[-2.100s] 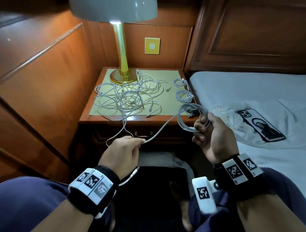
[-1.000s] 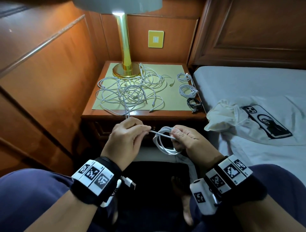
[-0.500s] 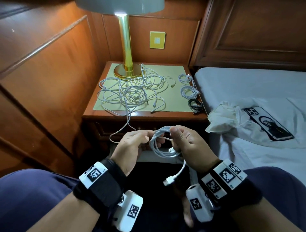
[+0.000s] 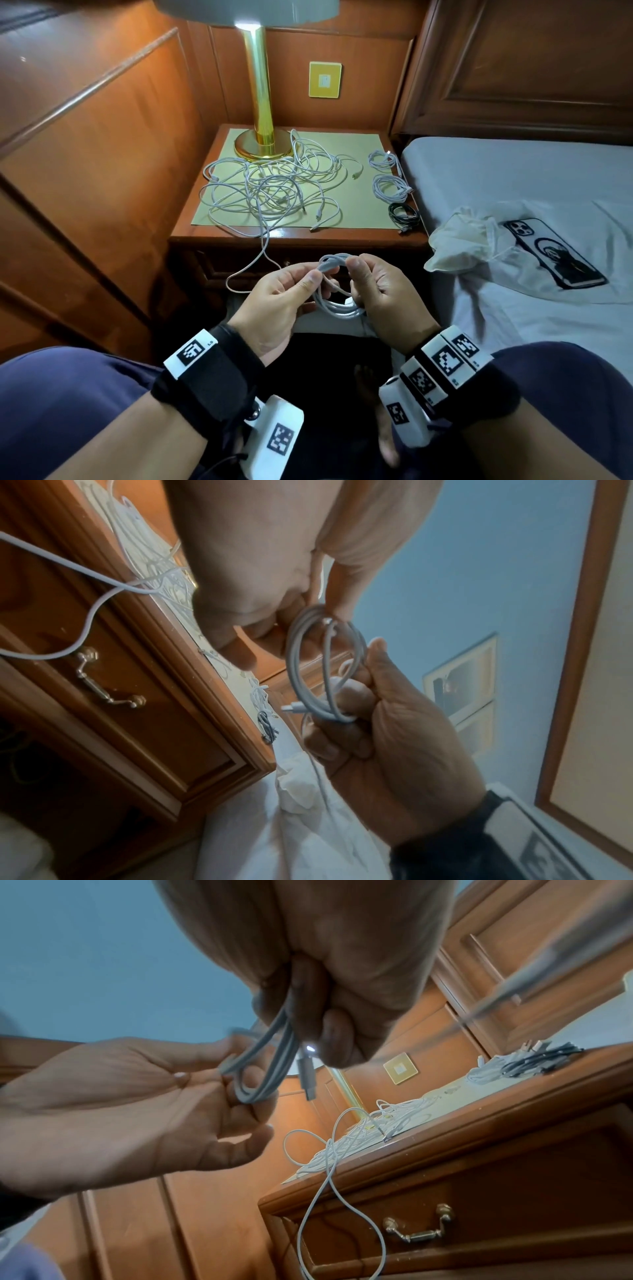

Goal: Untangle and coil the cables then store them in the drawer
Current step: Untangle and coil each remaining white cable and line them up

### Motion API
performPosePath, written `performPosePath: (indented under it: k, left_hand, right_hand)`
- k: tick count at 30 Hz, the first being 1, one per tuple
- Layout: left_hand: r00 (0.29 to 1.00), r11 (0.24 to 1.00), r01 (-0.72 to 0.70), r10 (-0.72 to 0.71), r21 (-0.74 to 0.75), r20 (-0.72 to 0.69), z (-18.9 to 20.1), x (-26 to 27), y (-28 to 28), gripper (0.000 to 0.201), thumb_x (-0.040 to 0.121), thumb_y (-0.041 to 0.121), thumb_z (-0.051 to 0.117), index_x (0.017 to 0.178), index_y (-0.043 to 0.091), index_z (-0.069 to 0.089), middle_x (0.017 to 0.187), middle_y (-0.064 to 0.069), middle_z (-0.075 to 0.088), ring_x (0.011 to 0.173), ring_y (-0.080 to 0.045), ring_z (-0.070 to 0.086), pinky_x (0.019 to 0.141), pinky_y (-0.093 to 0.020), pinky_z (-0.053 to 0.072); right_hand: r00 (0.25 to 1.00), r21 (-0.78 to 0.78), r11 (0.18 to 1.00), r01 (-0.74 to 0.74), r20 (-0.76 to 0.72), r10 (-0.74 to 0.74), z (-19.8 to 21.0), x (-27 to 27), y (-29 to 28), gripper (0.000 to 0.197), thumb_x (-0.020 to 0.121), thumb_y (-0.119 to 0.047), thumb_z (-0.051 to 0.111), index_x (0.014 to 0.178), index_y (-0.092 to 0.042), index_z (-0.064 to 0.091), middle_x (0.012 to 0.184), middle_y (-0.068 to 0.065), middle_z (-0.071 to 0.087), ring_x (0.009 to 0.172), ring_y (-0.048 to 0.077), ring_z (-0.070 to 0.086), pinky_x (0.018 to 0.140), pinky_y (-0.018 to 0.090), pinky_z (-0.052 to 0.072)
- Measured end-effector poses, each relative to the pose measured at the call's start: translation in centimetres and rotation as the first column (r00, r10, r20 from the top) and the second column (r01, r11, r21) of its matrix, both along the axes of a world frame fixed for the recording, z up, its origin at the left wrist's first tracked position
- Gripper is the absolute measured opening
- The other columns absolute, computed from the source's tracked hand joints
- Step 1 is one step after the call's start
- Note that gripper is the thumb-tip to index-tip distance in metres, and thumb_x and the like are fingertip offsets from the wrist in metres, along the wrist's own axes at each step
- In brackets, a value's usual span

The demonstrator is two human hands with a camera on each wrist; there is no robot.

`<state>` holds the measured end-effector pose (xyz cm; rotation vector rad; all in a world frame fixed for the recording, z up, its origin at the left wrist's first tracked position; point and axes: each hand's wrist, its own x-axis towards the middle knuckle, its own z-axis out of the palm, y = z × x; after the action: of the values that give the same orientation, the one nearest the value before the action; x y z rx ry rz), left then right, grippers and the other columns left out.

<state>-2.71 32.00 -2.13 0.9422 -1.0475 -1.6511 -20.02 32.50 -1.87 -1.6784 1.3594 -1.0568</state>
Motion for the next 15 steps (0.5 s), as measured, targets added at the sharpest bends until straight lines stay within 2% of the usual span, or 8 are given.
performPosePath:
  k: [3, 4, 6, 8, 10, 12, 13, 15]
  left_hand:
    - [0.989, 0.997, 0.033, -0.022, 0.071, -0.146, 0.25, 0.21, -0.23, 0.04, 0.09, 0.012, 0.062, 0.125, -0.008, 0.06, 0.071, -0.005, 0.055, 0.073, -0.016, 0.051, 0.075, -0.028, 0.041]
    - [0.987, 0.996, 0.054, -0.043, 0.073, -0.153, 0.39, 0.3, -0.32, 0.042, 0.088, 0.012, 0.064, 0.125, -0.008, 0.059, 0.068, -0.003, 0.052, 0.071, -0.015, 0.049, 0.074, -0.027, 0.041]
    - [0.995, 0.997, 0.078, -0.076, 0.02, -0.069, 0.71, 0.19, -0.26, 0.038, 0.083, 0.013, 0.065, 0.119, 0.0, 0.064, 0.071, -0.001, 0.057, 0.069, -0.011, 0.053, 0.072, -0.024, 0.047]
    - [0.995, 0.997, 0.057, -0.053, -0.049, 0.08, 0.59, 0.1, -0.27, 0.028, 0.083, 0.0, 0.065, 0.107, 0.012, 0.07, 0.075, -0.002, 0.058, 0.071, -0.012, 0.058, 0.073, -0.024, 0.051]
    - [0.97, 0.99, 0.052, -0.02, -0.128, 0.241, 0.09, 0.08, -0.16, 0.045, 0.086, -0.014, 0.058, 0.106, 0.024, 0.072, 0.075, -0.001, 0.056, 0.075, -0.016, 0.057, 0.079, -0.03, 0.052]
    - [0.928, 0.981, 0.002, 0.071, -0.195, 0.366, -0.13, -0.12, -0.23, 0.051, 0.088, -0.012, 0.062, 0.114, 0.031, 0.072, 0.087, 0.002, 0.065, 0.082, -0.016, 0.059, 0.087, -0.036, 0.057]
    - [0.918, 0.978, -0.047, 0.123, -0.205, 0.377, -0.26, -0.11, -0.41, 0.049, 0.088, -0.008, 0.067, 0.119, 0.029, 0.071, 0.093, 0.0, 0.069, 0.083, -0.014, 0.063, 0.088, -0.037, 0.059]
    - [0.921, 0.974, -0.139, 0.193, -0.176, 0.339, 0.03, -0.17, -0.63, 0.042, 0.087, -0.005, 0.071, 0.124, 0.017, 0.068, 0.086, -0.003, 0.069, 0.076, -0.011, 0.067, 0.078, -0.028, 0.061]
  right_hand:
    - [0.998, -0.043, 0.998, 0.039, -0.048, -0.041, 0.08, 0.13, -0.33, 0.041, 0.095, -0.052, 0.039, 0.067, -0.024, 0.047, 0.053, -0.012, 0.047, 0.051, 0.003, 0.046, 0.056, 0.025, 0.038]
    - [0.997, -0.06, 0.997, 0.046, -0.064, -0.049, 0.15, 0.18, -0.41, 0.042, 0.095, -0.053, 0.039, 0.067, -0.023, 0.047, 0.055, -0.011, 0.047, 0.052, 0.004, 0.047, 0.057, 0.027, 0.039]
    - [0.994, -0.084, 0.995, 0.047, -0.094, -0.055, 0.11, 0.3, -0.42, 0.04, 0.096, -0.055, 0.038, 0.068, -0.028, 0.048, 0.057, -0.01, 0.047, 0.054, 0.005, 0.048, 0.059, 0.031, 0.041]
    - [0.993, -0.096, 0.994, 0.044, -0.105, -0.054, -0.02, 0.52, -0.26, 0.038, 0.096, -0.058, 0.038, 0.069, -0.034, 0.05, 0.057, -0.012, 0.048, 0.055, 0.005, 0.048, 0.058, 0.03, 0.041]
    - [0.99, -0.118, 0.991, 0.056, -0.122, -0.071, -0.18, 0.57, -0.13, 0.042, 0.093, -0.063, 0.035, 0.069, -0.031, 0.047, 0.057, -0.011, 0.047, 0.055, 0.006, 0.047, 0.057, 0.029, 0.04]
    - [0.986, -0.15, 0.986, 0.069, -0.142, -0.091, -0.14, 0.41, -0.1, 0.042, 0.093, -0.063, 0.032, 0.07, -0.029, 0.044, 0.058, -0.007, 0.045, 0.056, 0.008, 0.047, 0.058, 0.031, 0.04]
    - [0.984, -0.169, 0.983, 0.074, -0.15, -0.1, -0.02, 0.3, -0.07, 0.041, 0.095, -0.061, 0.032, 0.071, -0.03, 0.043, 0.059, -0.005, 0.046, 0.056, 0.009, 0.047, 0.057, 0.031, 0.04]
    - [0.973, -0.214, 0.972, 0.1, -0.182, -0.14, 0.24, 0.11, -0.04, 0.036, 0.101, -0.055, 0.034, 0.072, -0.037, 0.043, 0.059, -0.006, 0.048, 0.056, 0.009, 0.048, 0.054, 0.025, 0.038]
